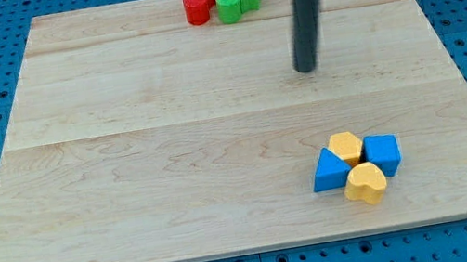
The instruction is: Move the blue cube up a bit
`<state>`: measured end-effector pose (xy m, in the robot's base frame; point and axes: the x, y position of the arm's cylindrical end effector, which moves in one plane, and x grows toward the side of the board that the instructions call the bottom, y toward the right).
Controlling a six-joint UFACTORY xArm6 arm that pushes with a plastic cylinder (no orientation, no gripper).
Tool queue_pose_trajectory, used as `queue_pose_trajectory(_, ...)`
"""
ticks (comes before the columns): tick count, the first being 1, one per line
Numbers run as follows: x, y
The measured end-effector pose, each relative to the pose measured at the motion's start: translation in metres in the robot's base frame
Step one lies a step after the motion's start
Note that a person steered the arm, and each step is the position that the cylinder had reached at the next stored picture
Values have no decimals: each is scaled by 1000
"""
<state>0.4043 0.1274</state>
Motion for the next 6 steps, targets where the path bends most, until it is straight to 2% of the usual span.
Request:
queue_pose_trajectory(2,81,114)
queue_pose_trajectory(3,152,114)
queue_pose_trajectory(4,189,110)
queue_pose_trajectory(6,190,50)
